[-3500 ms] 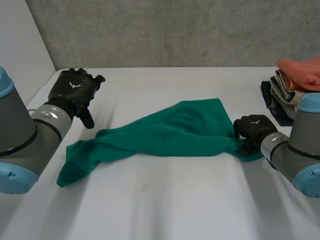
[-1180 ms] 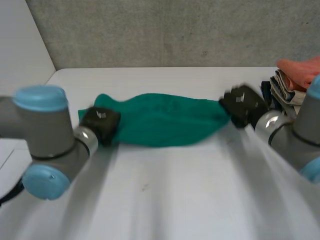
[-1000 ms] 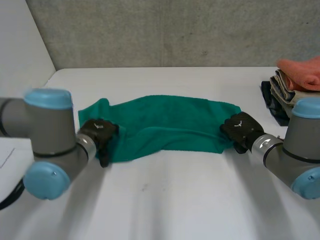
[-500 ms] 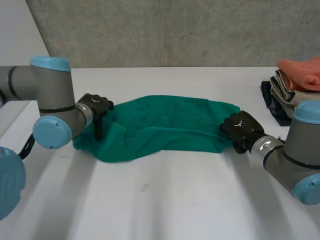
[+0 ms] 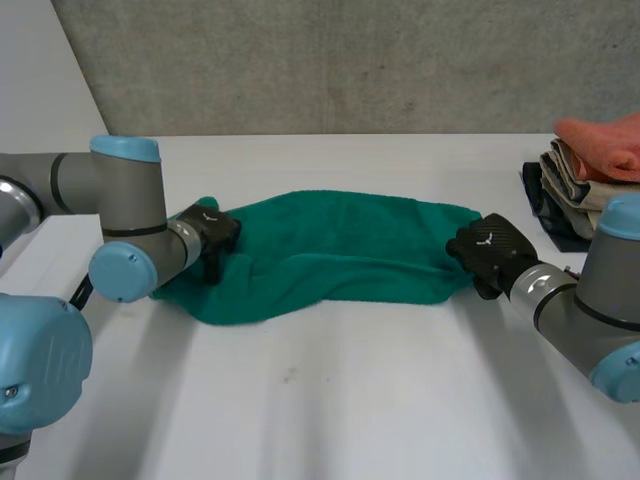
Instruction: Fold the laundry.
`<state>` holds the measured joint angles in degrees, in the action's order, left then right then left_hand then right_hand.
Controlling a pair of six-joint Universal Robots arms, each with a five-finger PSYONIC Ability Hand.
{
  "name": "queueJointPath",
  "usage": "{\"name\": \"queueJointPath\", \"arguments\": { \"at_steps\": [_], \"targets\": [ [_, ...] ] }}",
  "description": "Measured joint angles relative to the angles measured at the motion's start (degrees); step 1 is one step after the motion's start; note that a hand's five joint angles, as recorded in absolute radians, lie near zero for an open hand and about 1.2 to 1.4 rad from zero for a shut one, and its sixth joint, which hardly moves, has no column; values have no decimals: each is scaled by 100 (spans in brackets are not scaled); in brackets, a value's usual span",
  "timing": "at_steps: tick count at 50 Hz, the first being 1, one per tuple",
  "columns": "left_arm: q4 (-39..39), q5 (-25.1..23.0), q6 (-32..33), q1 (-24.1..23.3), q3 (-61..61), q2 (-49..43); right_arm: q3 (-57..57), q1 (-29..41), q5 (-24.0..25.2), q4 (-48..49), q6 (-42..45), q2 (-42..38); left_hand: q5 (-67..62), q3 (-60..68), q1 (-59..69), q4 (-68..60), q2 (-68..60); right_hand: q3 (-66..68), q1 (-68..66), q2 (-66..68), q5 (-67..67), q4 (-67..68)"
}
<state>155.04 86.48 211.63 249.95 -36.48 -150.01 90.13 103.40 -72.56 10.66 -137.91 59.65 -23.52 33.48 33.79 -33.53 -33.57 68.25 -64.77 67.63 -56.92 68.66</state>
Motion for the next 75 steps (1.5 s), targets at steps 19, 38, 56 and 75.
{"name": "queueJointPath", "arguments": {
  "at_steps": [19,38,56,75],
  "targets": [
    [-762,162,41,167,-2066,2244,-330,-343,259,-1605,832,745,-3320,3436,3274,-3488,-3482,0,0,0,0,0],
    [-663,-726,1930,1117,-5788,4952,10,-1052,104,-4514,3291,1187,-3320,3447,3274,-3492,-3490,0,0,0,-51,0],
    [2618,-50,-195,495,-592,3102,-3508,-279,-942,36,-48,103,-3320,3447,3274,-3495,-3490,0,0,0,-143,0],
    [3348,-205,-1304,808,-1469,2971,-3418,-162,-210,1459,-795,-258,-3320,3465,3273,-3512,-3506,0,0,0,-170,4]
  ]
}}
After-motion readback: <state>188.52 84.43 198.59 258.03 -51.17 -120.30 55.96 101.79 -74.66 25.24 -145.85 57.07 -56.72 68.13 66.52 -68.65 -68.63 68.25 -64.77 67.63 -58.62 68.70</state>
